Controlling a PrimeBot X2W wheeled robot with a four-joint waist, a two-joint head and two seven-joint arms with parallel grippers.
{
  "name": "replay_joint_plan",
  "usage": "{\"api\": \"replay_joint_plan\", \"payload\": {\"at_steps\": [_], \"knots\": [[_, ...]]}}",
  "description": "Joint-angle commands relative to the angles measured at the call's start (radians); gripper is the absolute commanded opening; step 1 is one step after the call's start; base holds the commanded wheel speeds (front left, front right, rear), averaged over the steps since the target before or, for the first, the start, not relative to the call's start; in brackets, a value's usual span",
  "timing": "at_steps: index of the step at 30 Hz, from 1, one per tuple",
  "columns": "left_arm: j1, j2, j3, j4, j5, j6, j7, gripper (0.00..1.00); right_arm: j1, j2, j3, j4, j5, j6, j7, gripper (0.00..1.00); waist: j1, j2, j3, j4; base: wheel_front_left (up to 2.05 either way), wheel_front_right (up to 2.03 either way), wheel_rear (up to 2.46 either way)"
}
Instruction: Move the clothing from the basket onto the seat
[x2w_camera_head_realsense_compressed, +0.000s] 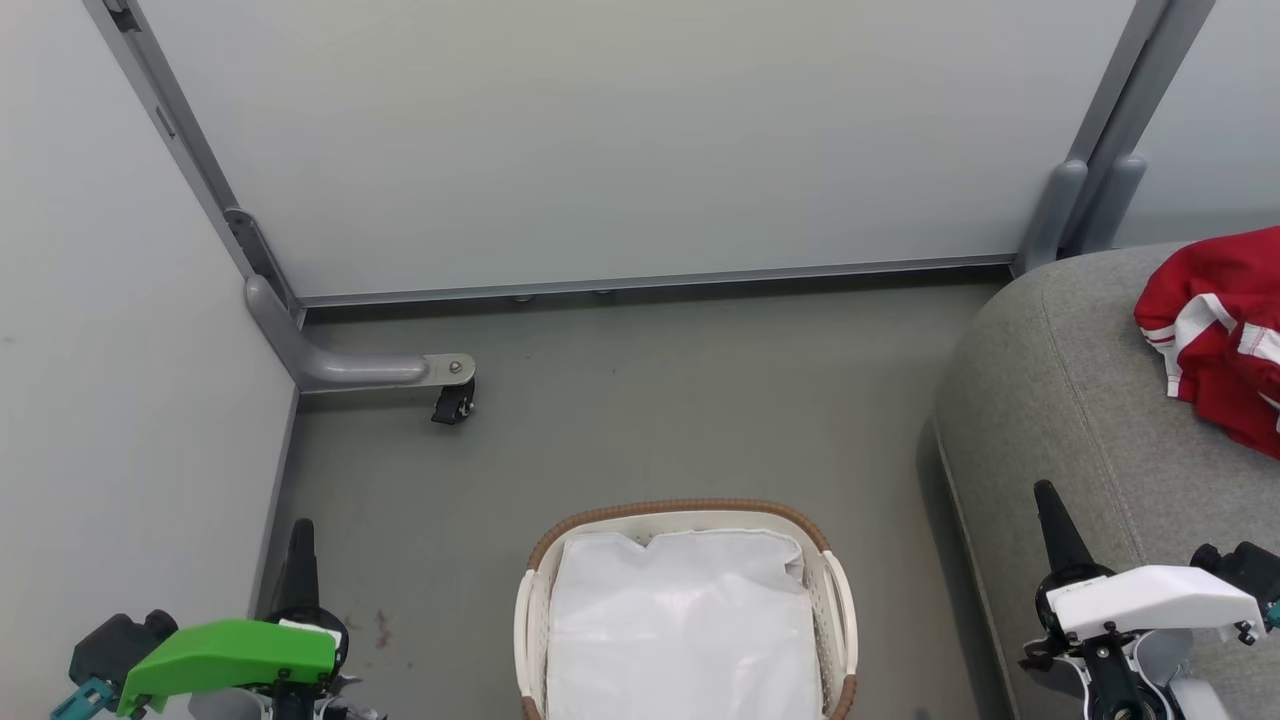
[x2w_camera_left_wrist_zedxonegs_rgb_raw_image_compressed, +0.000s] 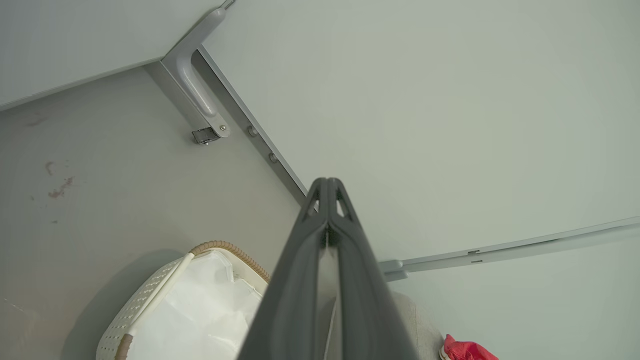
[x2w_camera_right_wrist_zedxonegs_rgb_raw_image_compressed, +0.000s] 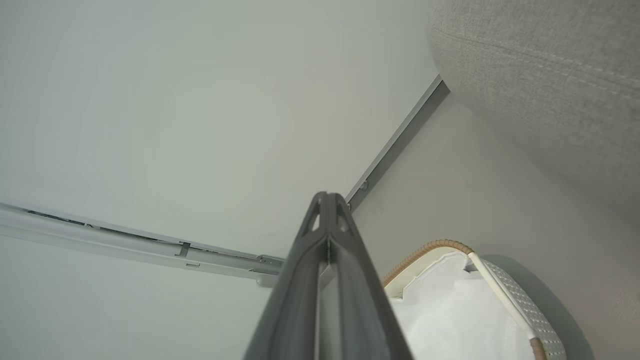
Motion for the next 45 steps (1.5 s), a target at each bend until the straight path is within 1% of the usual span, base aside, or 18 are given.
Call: {"api": "replay_joint_plan", "payload": {"at_steps": [1, 24, 45], "knots": [[-0.028, 0.004, 0.007, -0.011, -0.027, -0.008, 0.005, 0.00, -0.015, -0.007, -0.004, -0.015, 0.026, 0.000, 0.007, 0.00, 0.0000, 0.0000, 0.000, -0.001, 0.00, 0.00, 0.00], [-0.043, 0.005, 0.041, -0.033, -0.220, -0.015, 0.064, 0.00, -0.016, -0.009, -0.017, -0.043, 0.233, 0.000, 0.065, 0.00, 0.0000, 0.0000, -0.001, -0.012, 0.00, 0.00, 0.00], [-0.050, 0.006, 0.066, -0.048, -0.364, -0.022, 0.106, 0.00, -0.015, -0.011, -0.025, -0.063, 0.387, -0.001, 0.108, 0.00, 0.0000, 0.0000, -0.002, -0.022, 0.00, 0.00, 0.00]]}}
